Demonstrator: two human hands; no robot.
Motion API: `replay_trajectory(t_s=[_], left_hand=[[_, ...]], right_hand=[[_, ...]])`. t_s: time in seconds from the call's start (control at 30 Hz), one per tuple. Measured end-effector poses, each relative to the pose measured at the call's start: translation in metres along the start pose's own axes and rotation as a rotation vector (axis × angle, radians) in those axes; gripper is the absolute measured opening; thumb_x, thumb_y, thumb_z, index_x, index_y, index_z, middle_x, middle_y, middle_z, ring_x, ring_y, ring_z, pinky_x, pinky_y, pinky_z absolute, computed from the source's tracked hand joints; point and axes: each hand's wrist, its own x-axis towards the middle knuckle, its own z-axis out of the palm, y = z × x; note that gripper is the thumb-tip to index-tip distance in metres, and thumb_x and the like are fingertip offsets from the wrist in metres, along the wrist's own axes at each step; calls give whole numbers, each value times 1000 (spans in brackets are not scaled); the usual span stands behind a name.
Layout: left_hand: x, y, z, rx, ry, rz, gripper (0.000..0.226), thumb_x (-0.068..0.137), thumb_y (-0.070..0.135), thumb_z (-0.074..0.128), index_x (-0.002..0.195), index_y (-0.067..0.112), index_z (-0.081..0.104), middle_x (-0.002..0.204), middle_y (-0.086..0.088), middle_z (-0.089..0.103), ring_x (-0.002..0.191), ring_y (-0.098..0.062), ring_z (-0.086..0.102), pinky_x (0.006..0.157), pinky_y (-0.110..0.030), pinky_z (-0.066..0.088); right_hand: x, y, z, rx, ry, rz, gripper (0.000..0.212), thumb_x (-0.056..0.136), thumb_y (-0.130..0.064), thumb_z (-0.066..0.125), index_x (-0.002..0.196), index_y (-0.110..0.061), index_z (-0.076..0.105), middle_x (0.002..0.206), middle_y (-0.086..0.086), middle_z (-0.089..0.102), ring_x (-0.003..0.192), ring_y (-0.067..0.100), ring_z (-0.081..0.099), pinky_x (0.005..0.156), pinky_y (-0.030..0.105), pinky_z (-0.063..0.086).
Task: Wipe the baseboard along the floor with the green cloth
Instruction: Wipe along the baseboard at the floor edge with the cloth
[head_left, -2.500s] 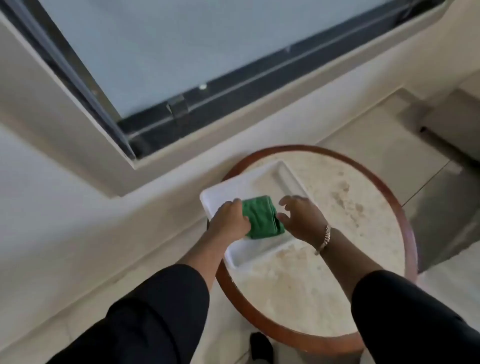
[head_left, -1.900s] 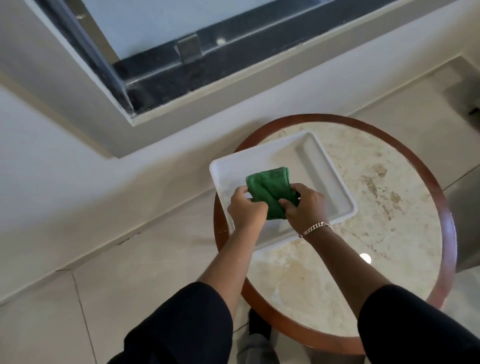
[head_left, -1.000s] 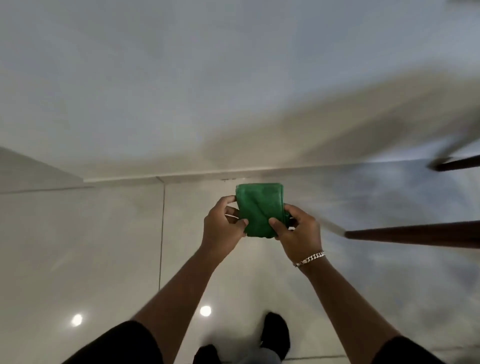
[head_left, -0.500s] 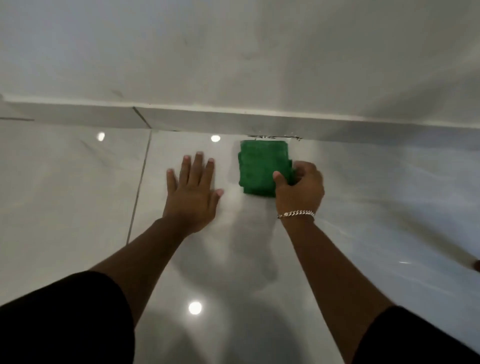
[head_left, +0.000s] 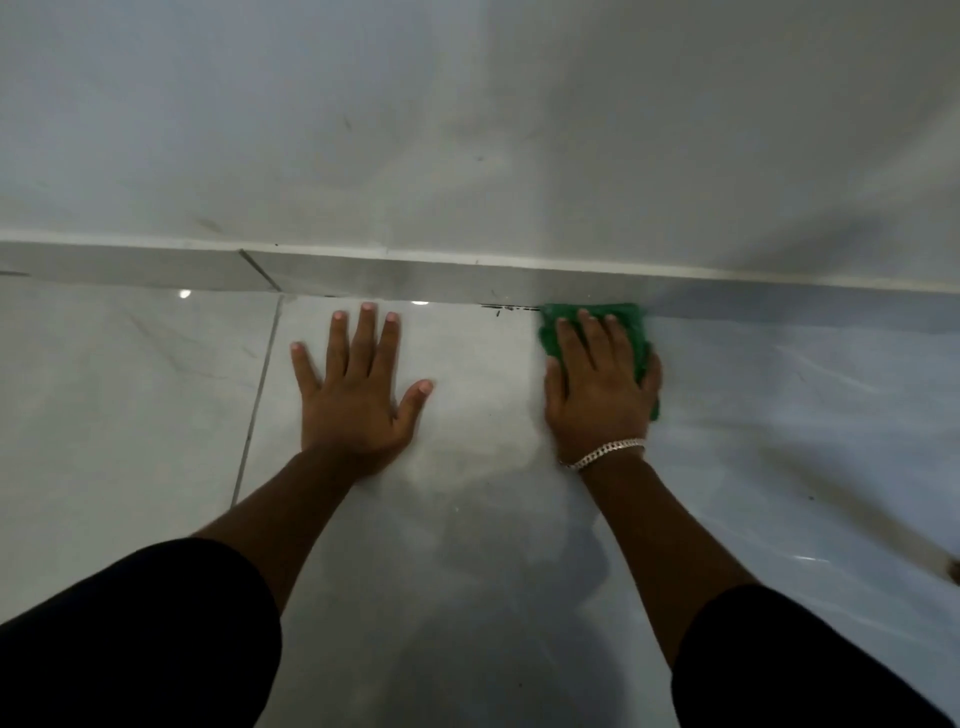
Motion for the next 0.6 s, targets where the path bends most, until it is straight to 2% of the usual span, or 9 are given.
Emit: replay_trajectory(t_s=[0.07, 0.17, 0.23, 0.33, 0.47, 0.53, 0.6], left_hand=[[0, 1, 0, -3, 7, -2, 84, 90, 72, 13, 158, 25, 0, 169, -5, -1, 155, -31, -3, 118, -67, 0], [1, 1, 0, -5, 20, -4, 85, 90, 71, 16, 158, 24, 2, 169, -5, 0, 155, -32, -3, 118, -67, 0], [0, 1, 0, 1, 25, -6, 85, 90, 70, 17, 158, 23, 2, 169, -6, -1, 155, -32, -3, 118, -67, -1], [0, 1, 0, 0, 20, -5, 83, 90, 67, 14, 159, 23, -1, 169, -6, -5, 154, -31, -6, 119, -66, -3], [1, -1, 0, 5, 10, -4, 81, 90, 64, 13, 159, 23, -1, 169, -6, -2, 155, -30, -5, 118, -67, 0], [0, -6, -1, 1, 9, 8, 81, 90, 67, 13, 158, 25, -1, 169, -4, -1, 155, -30, -4, 118, -68, 1], [-1, -10, 0, -7, 11, 5, 83, 89, 72, 14, 158, 28, -2, 169, -2, -2, 155, -31, -5, 118, -68, -1]], right_hand=[[0, 3, -3, 2, 36, 217, 45, 92, -35, 46, 135, -21, 50, 145, 8, 49, 138, 27, 38, 110, 61, 25], [9, -33, -4, 25, 28, 470, 49, 92, -35, 42, 138, -19, 47, 150, 9, 43, 141, 29, 31, 111, 61, 21], [9, -66, -3, 49, -10, 400, 50, 92, -35, 40, 139, -19, 45, 151, 9, 41, 142, 29, 29, 112, 61, 18], [-5, -106, 5, 109, -100, 90, 50, 90, -32, 44, 138, -19, 44, 149, 11, 43, 141, 32, 32, 111, 65, 22], [4, -80, 1, 109, -128, -124, 49, 89, -35, 44, 136, -23, 49, 146, 4, 49, 138, 26, 38, 108, 58, 29], [4, -41, -3, 94, -97, -125, 46, 90, -36, 46, 134, -26, 51, 144, 0, 51, 137, 20, 39, 109, 57, 26], [1, -9, -10, 78, -36, 41, 44, 90, -36, 46, 133, -28, 52, 144, -2, 50, 138, 19, 38, 110, 57, 25]])
